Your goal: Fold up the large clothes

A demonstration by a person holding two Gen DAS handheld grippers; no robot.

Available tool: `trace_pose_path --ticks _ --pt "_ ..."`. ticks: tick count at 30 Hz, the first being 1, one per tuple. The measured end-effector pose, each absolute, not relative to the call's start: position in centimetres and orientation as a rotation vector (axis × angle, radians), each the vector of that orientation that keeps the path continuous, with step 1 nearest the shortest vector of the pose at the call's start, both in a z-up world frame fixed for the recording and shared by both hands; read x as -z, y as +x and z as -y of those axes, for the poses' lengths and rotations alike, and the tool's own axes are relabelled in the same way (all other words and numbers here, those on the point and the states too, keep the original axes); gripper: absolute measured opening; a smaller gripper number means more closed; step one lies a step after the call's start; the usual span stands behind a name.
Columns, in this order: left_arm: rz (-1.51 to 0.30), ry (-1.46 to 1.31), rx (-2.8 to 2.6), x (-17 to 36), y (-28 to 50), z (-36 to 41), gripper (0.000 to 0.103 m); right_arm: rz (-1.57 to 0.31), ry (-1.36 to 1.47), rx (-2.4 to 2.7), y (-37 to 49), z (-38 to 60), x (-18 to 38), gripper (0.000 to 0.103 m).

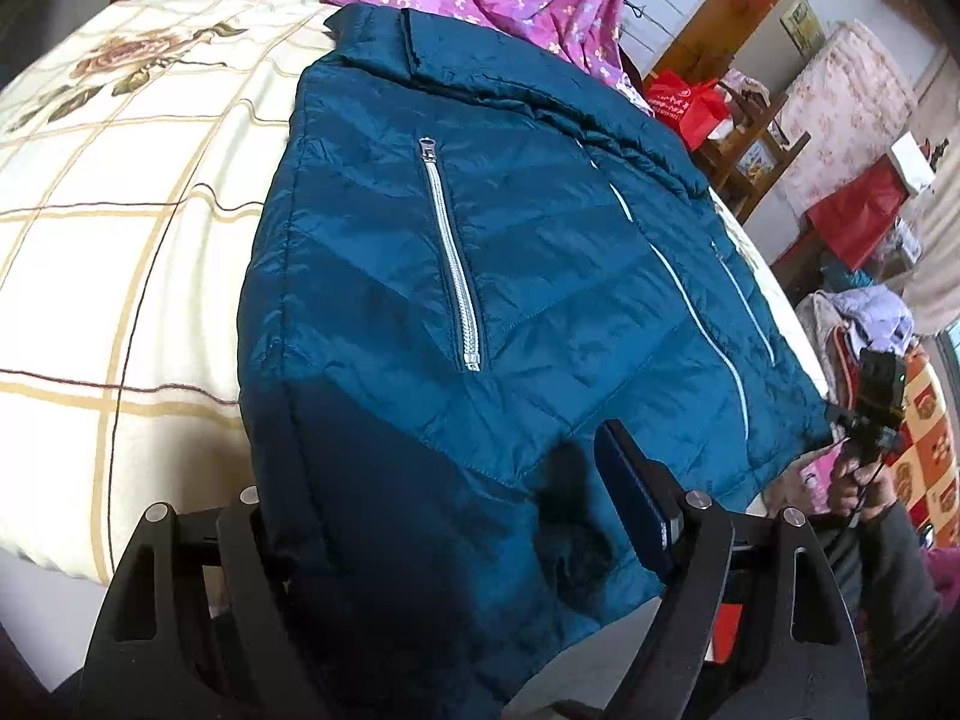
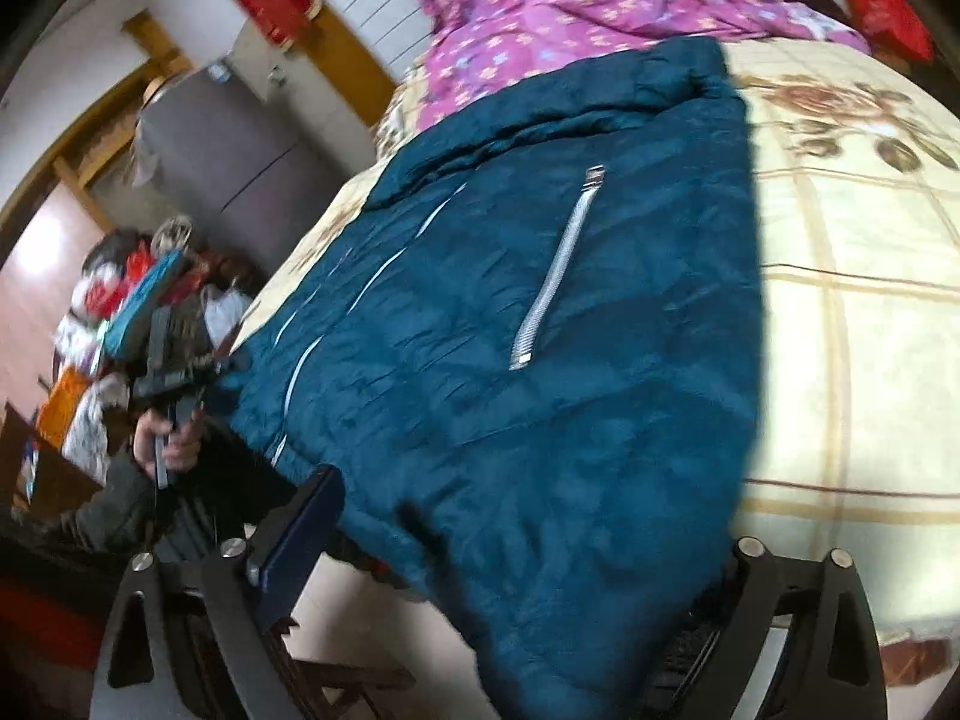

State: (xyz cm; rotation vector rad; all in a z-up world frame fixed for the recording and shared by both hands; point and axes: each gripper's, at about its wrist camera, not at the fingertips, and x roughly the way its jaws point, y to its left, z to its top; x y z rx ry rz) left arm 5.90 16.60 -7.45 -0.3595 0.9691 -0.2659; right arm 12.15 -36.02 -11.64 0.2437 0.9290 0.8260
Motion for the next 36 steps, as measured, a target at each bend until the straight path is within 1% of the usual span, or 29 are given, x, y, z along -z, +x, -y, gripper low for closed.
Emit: trace_pose_path --ticks 1,4,5,7,8,9,11,15,19,20,21,22,23,24,27,31,34,35,36 --pt "-0.968 -0.351 0.262 7.5 5.8 -16.5 0.082 -0.927 0.262 -0.819 12.1 36.4 11.6 0.097" --pt "-0.962 -0.335 0.253 7.6 5.7 -16.1 0.082 -0.925 0.269 -0.802 12.0 36.7 11.6 0.091" --pt "-0.958 -0.337 0.251 7.6 5.6 -16.1 0.082 -0.924 0.263 -0.793 11.9 36.7 11.6 0.084" --pt "-0.946 -0.358 0.244 7.7 5.4 -16.3 0.082 -0.926 0.248 -0.757 12.2 36.6 11.4 0.061" --pt "-0.942 -0.365 0.241 7.7 5.3 -16.3 0.082 -0.936 0.25 -0.74 12.3 36.7 11.6 0.043" --pt "-0.937 -0.374 0.237 7.7 5.2 -16.4 0.082 -0.943 0.253 -0.725 12.6 36.9 11.8 0.036" --pt "-0.93 -0.393 0.228 7.8 5.1 -16.6 0.082 -0.943 0.246 -0.714 12.8 37.1 11.9 0.034" --pt "-0.926 -0.395 0.211 7.7 5.0 -16.5 0.082 -0.934 0.186 -0.692 12.7 36.4 11.7 0.034" --pt "-0.922 -0.369 0.188 7.7 4.5 -16.0 0.082 -0.933 0.177 -0.697 12.7 36.0 11.7 0.046" --pt "-0.921 -0.363 0.184 7.7 4.5 -15.9 0.082 -0.933 0.163 -0.702 12.7 35.7 11.6 0.053" --pt "-0.92 -0.358 0.18 7.7 4.4 -15.8 0.082 -0.933 0.156 -0.713 12.6 35.4 11.6 0.066" --pt "-0.92 -0.355 0.178 7.7 4.4 -15.8 0.082 -0.933 0.153 -0.725 12.6 35.1 11.6 0.074" --pt "-0.92 -0.354 0.177 7.7 4.4 -15.7 0.082 -0.936 0.141 -0.743 12.5 34.6 11.5 0.088" --pt "-0.92 -0.357 0.176 7.7 4.4 -15.8 0.082 -0.94 0.113 -0.741 12.3 34.0 11.4 0.095" --pt "-0.917 -0.383 0.177 7.8 4.3 -16.1 0.082 -0.941 0.016 -0.719 11.9 32.3 11.4 0.101" --pt "-0.906 -0.411 0.183 7.8 4.2 -16.4 0.082 -0.944 0.069 -0.74 12.4 32.8 11.5 0.1" --pt "-0.897 -0.418 0.177 7.8 4.0 -16.4 0.081 -0.939 0.136 -0.743 12.8 33.8 11.6 0.09" --pt "-0.895 -0.419 0.168 7.8 4.0 -16.4 0.077 -0.936 0.145 -0.737 12.7 34.0 11.6 0.083" --pt "-0.893 -0.419 0.157 7.8 4.0 -16.4 0.075 -0.935 0.153 -0.729 12.7 34.2 11.6 0.071"
